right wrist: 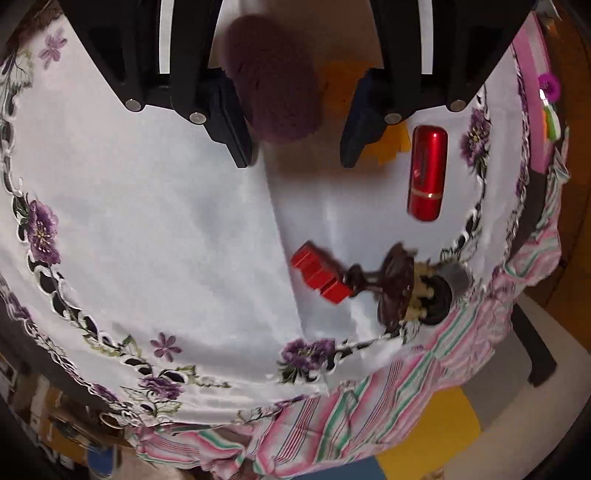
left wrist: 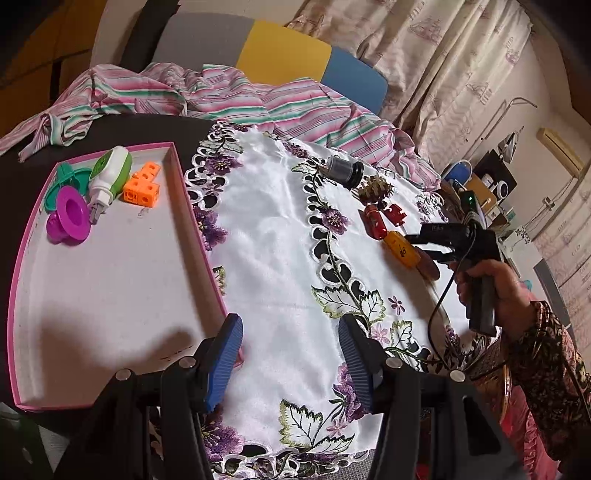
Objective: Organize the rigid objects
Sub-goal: 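Grasp the orange plastic scoop with the left gripper while right holds the purple soap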
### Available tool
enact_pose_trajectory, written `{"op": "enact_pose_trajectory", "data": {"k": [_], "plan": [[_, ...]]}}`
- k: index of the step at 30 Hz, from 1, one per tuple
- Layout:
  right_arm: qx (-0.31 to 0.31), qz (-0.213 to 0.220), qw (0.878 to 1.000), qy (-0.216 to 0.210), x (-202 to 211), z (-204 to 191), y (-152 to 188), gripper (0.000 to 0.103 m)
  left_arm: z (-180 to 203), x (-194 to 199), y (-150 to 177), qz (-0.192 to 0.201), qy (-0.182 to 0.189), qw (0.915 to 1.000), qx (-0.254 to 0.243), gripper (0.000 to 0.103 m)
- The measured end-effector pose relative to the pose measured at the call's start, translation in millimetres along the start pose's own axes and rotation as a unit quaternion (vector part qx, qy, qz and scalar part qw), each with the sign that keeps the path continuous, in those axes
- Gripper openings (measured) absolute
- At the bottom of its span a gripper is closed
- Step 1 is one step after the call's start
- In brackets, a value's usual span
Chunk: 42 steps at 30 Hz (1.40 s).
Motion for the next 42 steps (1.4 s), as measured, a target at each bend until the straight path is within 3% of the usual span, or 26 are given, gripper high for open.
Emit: {"op": "enact_pose_trajectory", "data": {"k": [2,9,13,15,18,20,21,24,27,33,37,40,42], "plan": [[-0.005,0.000,1.000,-0.005,2.2,1.6,1.1,0.063,2.7,-1.0,-1.0,0.001,-0.001,1.0000,-0.003,0.054],[0.014,-0.006,1.000,0.023,9.5,2.2,16.9,0.061,19.2,-12.3,-8.2,-0.011,0.009,0.9998,-0.015,0.054],[0.011,0.024,0.997,0.072,20.4,5.0,11.2,0.069,26.0,-13.2,-14.0,-0.010,0.006,0.9996,-0.027,0.055],[0.010,0.009,0.997,0.082,12.7,5.7,12.4,0.077,26.6,-16.4,-18.3,-0.010,0.007,0.9997,-0.022,0.055],[0.034,-0.023,0.994,0.101,-0.8,1.3,18.3,0.070,29.7,-21.6,-22.0,-0.012,0.011,0.9997,-0.016,0.055],[0.074,-0.014,0.994,0.083,0.2,-13.8,18.0,0.048,33.5,-25.6,-22.8,-0.016,0.013,0.9996,-0.017,0.055],[0.084,-0.018,0.994,0.061,-0.9,-21.6,20.5,0.046,35.6,-27.7,-23.1,-0.018,0.014,0.9996,-0.019,0.055],[0.134,-0.021,0.991,0.018,-0.9,-48.5,31.7,0.045,43.7,-33.2,-24.2,-0.023,0.016,0.9992,-0.027,0.055],[0.139,-0.023,0.990,-0.010,2.3,-56.0,35.4,0.043,50.2,-37.9,-28.3,-0.024,0.014,0.9988,-0.039,0.055],[0.035,-0.016,0.999,0.006,6.4,-12.2,18.4,0.043,63.1,-58.4,-44.8,-0.039,0.014,0.9975,-0.058,0.055],[0.030,-0.017,0.999,-0.006,8.8,-12.3,18.4,0.043,81.4,-85.9,-59.8,-0.054,0.010,0.9940,-0.095,0.055],[0.017,-0.020,0.997,-0.067,14.4,-15.4,18.9,0.039,97.5,-111.9,-74.8,-0.062,-0.002,0.9878,-0.143,0.055],[0.012,-0.031,0.996,-0.083,11.6,-16.2,19.4,0.038,111.1,-132.7,-86.2,-0.066,-0.009,0.9790,-0.193,0.055]]}}
Point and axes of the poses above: each gripper's, at about its wrist camera, not at the fingertips, and x roughly against the way its jaws point, z to its right, y to its underside, the point moved 4 cm from there along -x, roughly the way its jaws point, and after that the axes turned 2 degrees about -x, right-handed, at the moved point
